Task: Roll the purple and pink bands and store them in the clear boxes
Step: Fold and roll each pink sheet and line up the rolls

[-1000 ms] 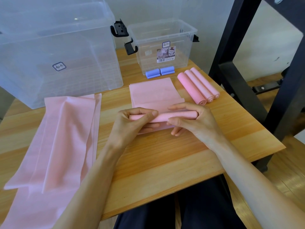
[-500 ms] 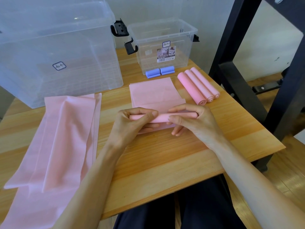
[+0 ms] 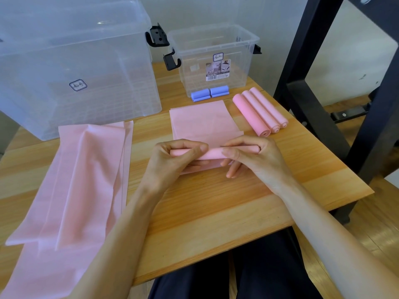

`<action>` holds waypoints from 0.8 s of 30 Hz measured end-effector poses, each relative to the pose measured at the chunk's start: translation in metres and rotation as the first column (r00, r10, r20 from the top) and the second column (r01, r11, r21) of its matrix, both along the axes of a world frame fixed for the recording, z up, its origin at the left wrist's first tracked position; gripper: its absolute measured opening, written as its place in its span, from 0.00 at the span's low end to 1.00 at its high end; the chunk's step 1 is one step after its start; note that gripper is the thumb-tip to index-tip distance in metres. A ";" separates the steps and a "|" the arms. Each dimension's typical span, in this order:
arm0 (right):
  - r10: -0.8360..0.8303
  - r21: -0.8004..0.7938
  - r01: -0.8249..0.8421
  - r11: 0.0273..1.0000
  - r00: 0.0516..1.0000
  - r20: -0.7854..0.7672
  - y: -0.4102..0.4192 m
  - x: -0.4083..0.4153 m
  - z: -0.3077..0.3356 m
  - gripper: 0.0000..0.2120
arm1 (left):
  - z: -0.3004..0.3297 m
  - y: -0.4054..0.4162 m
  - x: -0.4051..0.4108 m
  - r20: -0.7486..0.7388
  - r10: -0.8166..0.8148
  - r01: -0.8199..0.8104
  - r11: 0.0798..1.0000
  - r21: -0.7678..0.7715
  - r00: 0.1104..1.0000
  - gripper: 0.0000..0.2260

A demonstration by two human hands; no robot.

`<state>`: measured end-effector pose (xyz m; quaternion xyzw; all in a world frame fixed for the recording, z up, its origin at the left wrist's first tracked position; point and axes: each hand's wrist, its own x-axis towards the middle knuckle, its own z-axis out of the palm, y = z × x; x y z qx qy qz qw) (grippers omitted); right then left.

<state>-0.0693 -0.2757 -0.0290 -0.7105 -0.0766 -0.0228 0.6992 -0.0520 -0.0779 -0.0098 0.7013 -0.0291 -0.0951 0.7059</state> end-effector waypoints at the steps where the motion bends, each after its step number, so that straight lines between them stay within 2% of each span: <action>1: 0.010 -0.001 -0.010 1.000 1.000 -0.001 0.000 0.000 0.000 0.13 | 0.000 0.000 0.000 -0.023 0.005 -0.005 1.000 -0.009 1.000 0.06; 5: 0.017 -0.007 -0.017 1.000 1.000 0.020 -0.001 0.000 -0.002 0.13 | 0.001 -0.001 -0.001 -0.042 -0.002 0.001 1.000 -0.023 0.999 0.07; 8: -0.007 -0.009 0.007 1.000 1.000 0.008 -0.002 0.000 -0.002 0.08 | 0.002 0.001 -0.001 0.032 -0.021 0.021 1.000 0.002 0.999 0.09; 12: -0.013 -0.021 0.013 1.000 1.000 0.003 -0.001 0.000 -0.001 0.11 | 0.000 0.002 -0.001 0.074 -0.021 0.018 0.999 0.034 0.997 0.09; 18: 0.007 -0.010 -0.007 1.000 1.000 0.029 0.000 0.000 -0.002 0.14 | 0.000 0.000 -0.001 -0.029 -0.014 0.014 1.000 -0.008 0.999 0.09; 24: 0.004 -0.001 -0.004 1.000 1.000 0.013 0.000 0.000 -0.001 0.08 | 0.001 0.001 0.000 0.031 -0.024 0.024 1.000 0.015 0.999 0.09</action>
